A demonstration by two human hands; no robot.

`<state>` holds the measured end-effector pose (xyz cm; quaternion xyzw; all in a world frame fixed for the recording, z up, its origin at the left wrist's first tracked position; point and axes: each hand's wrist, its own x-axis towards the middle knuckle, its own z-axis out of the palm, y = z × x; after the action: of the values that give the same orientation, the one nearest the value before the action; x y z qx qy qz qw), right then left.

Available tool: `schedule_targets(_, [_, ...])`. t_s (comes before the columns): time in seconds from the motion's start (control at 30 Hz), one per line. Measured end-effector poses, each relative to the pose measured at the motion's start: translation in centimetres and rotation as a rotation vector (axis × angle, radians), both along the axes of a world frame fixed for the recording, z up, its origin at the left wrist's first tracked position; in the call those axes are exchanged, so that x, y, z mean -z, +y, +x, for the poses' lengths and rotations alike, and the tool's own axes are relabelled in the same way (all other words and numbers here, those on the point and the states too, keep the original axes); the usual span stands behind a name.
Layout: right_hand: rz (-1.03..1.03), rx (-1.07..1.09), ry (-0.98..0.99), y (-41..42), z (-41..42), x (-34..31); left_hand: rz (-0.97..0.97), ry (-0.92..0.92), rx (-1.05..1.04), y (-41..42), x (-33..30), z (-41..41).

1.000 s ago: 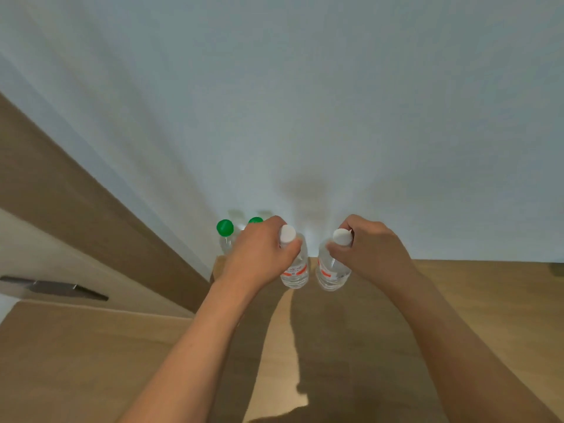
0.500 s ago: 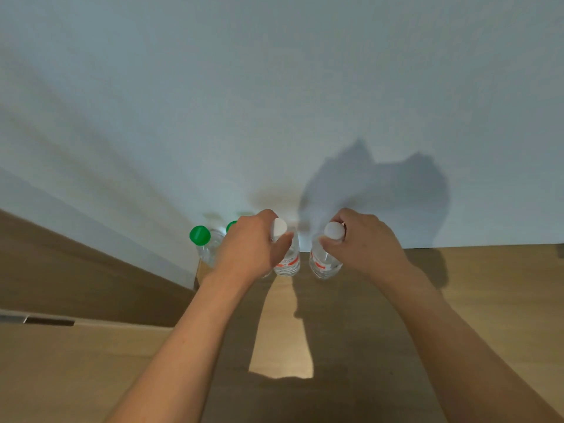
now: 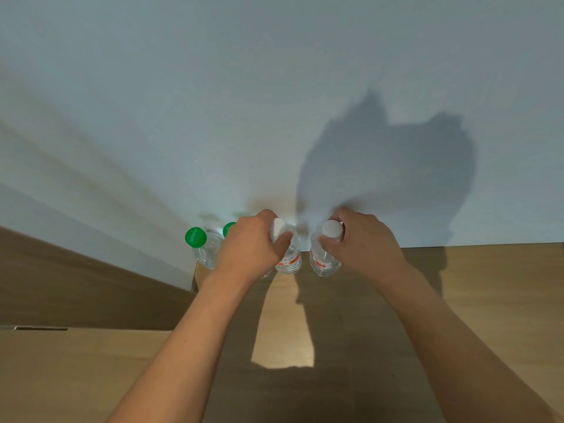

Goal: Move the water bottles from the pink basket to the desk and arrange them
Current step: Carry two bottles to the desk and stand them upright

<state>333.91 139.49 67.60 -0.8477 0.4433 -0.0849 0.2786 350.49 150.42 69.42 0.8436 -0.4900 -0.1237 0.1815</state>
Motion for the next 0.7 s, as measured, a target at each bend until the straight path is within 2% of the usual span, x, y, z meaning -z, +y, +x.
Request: schedule_targets(0.7, [0.004,0.034,-0.046,0.52,0.00,0.66,-0.015,0.003,-0.031,0.50,0.32,0.04])
